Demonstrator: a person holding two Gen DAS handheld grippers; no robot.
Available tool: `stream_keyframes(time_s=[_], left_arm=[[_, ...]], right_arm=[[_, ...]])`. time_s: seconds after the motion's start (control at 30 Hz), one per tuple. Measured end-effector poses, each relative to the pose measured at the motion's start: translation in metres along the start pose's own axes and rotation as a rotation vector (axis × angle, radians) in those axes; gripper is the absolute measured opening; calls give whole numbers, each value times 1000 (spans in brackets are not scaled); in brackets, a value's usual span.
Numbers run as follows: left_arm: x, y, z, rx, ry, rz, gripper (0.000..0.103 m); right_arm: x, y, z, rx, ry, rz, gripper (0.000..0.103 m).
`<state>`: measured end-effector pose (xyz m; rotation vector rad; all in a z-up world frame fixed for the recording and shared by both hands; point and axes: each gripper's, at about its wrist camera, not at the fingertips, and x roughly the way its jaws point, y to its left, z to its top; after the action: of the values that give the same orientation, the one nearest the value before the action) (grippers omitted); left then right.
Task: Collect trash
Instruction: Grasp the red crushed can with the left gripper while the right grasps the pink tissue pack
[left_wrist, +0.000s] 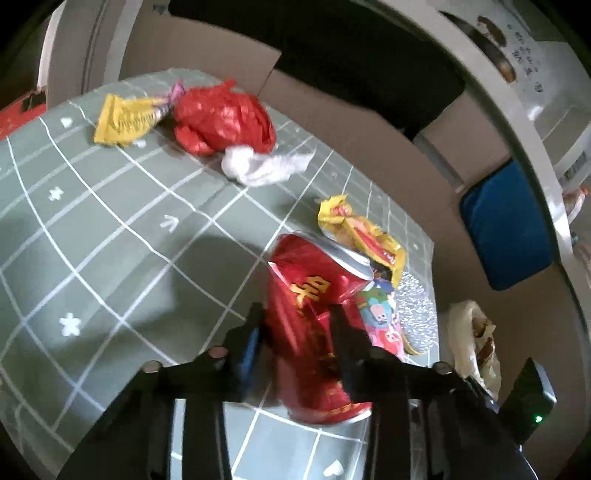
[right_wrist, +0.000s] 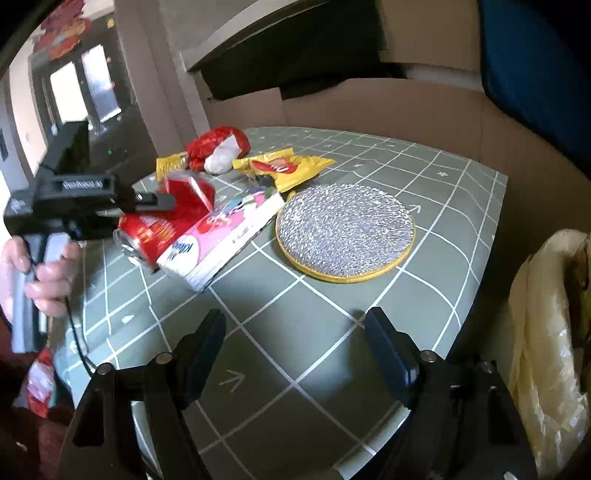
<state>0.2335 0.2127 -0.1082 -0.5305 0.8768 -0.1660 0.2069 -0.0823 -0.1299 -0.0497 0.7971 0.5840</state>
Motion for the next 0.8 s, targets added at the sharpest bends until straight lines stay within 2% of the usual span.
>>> stream_keyframes(time_s=[0.03, 0.17, 0.27, 0.33, 0.4, 0.6, 0.7, 0.8], left_arm=[[-5, -1, -1, 7, -13, 0, 29], [-27, 0, -10, 15, -66, 14, 29], [-47, 6, -16, 11, -108, 22, 29], [-59, 7, -19, 21, -150, 53, 29], [-75, 8, -21, 39, -210, 102, 29], [-102, 16, -25, 53, -316, 148, 29], [-108, 21, -29, 49, -341, 173, 29], [-106, 22, -31, 58, -347, 204, 29]], right_arm=[[2, 3, 1, -11, 11, -5, 87], [12, 19, 2, -101, 80, -83, 89], [12, 19, 8, -100, 138, -48, 88], [8, 16, 14, -44, 126, 11, 66], [3, 20, 26, 13, 97, 72, 66], [13, 41, 64, 80, 24, 35, 66], [33, 51, 72, 110, 26, -5, 66], [57, 61, 73, 109, 80, -29, 66]])
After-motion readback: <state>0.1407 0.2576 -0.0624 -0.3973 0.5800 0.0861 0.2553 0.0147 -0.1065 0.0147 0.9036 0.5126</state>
